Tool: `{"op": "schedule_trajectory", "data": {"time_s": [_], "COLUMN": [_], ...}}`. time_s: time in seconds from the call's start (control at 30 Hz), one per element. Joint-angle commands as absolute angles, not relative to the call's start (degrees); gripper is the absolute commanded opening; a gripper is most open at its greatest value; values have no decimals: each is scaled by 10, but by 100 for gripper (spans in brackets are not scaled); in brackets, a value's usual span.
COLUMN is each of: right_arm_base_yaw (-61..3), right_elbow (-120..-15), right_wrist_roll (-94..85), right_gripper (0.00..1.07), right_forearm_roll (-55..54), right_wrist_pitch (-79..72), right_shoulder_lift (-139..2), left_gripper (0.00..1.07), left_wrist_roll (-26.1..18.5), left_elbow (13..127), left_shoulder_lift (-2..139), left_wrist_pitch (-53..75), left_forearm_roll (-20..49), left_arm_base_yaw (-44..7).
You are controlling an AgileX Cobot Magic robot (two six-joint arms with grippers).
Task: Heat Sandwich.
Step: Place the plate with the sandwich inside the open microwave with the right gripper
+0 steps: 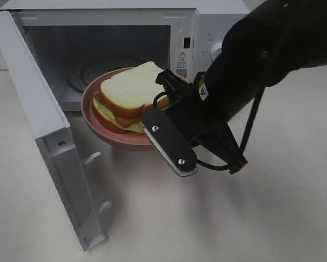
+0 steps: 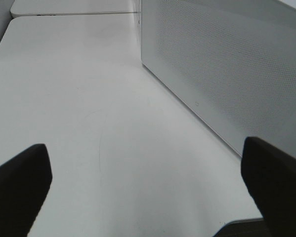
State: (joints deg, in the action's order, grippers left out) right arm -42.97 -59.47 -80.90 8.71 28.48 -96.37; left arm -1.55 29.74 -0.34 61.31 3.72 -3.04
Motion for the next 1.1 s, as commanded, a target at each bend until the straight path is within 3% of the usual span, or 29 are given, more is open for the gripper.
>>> {"op": "schedule_trajectory", "data": {"time_s": [0.03,1.1], "right_arm_base_yaw": [-427,-427], "right_elbow": [-616,-898], "right_wrist_roll": [-812,-744], "right_gripper": [0,0], "right_forearm_roll": [86,88], "right_wrist_pitch": [270,380], "right_shoulder_lift": [-976,-1172], "left_gripper": [100,100], "left_wrist_roll": [-15,-15], "left_elbow": [296,296], "left_shoulder_lift": [-15,-15], "left_wrist_pitch": [614,614], "left_forearm_roll": [40,40], "left_arm_base_yaw": [-30,-30]}}
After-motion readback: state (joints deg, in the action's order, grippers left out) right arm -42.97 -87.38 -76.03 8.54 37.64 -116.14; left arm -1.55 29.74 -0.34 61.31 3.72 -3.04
